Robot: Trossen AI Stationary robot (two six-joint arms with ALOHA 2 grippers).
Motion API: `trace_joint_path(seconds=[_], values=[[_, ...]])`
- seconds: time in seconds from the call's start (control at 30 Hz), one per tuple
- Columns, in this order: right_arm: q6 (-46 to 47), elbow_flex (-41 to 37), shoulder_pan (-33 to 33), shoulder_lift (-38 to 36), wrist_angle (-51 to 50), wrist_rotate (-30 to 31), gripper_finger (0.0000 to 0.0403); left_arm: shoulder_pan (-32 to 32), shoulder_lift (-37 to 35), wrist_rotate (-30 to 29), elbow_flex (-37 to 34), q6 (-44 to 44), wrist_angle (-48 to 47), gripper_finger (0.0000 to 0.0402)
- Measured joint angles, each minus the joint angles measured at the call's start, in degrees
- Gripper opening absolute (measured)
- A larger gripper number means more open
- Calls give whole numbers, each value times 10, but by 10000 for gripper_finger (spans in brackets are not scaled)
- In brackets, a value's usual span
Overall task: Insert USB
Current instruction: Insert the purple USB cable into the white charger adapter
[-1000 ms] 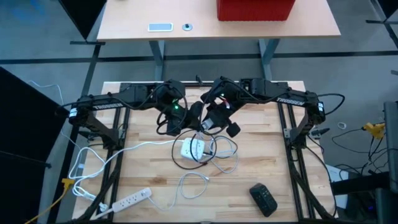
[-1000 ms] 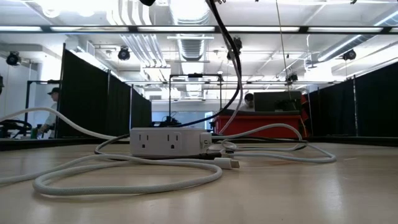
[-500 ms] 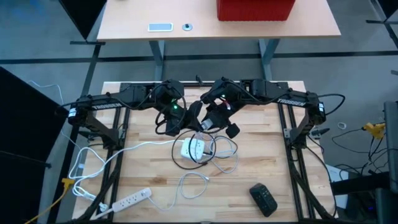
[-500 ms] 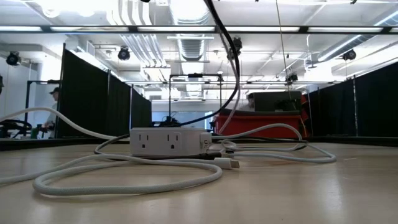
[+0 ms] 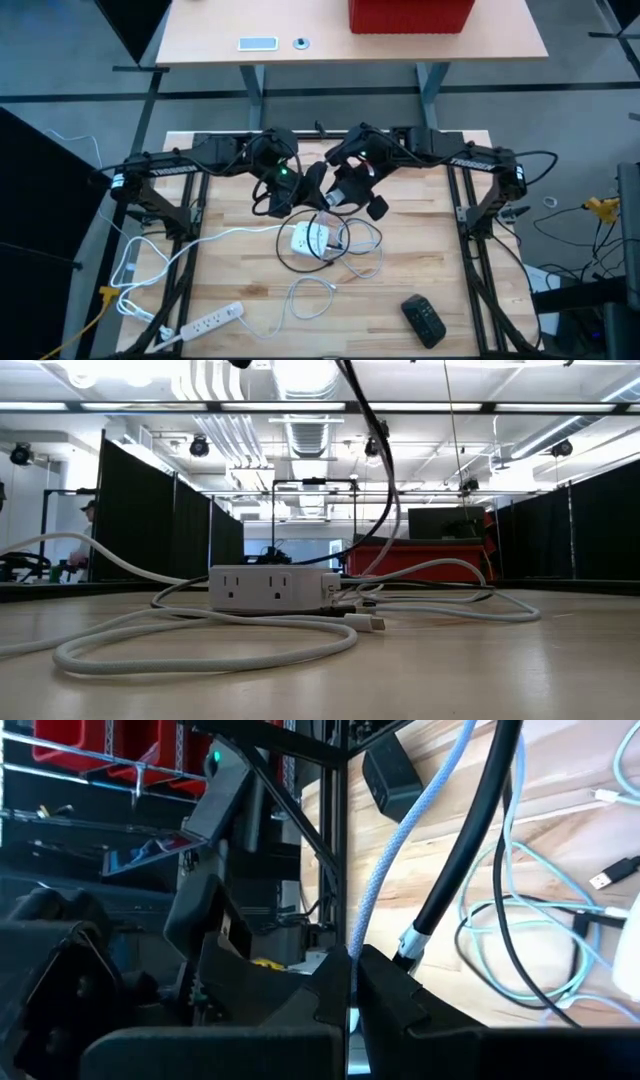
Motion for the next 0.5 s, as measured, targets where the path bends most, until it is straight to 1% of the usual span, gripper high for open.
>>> trace_joint_path(seconds=[0.13, 0.37, 0.5], values=[[1, 0, 0, -7, 22, -1, 124, 0, -2, 0, 0, 10, 5, 0], [9, 0, 0, -7, 17, -5, 124, 0, 0, -1, 0, 15, 4, 0], [3, 0, 0, -7, 18, -19, 124, 0, 0, -1, 0, 51, 7, 0]])
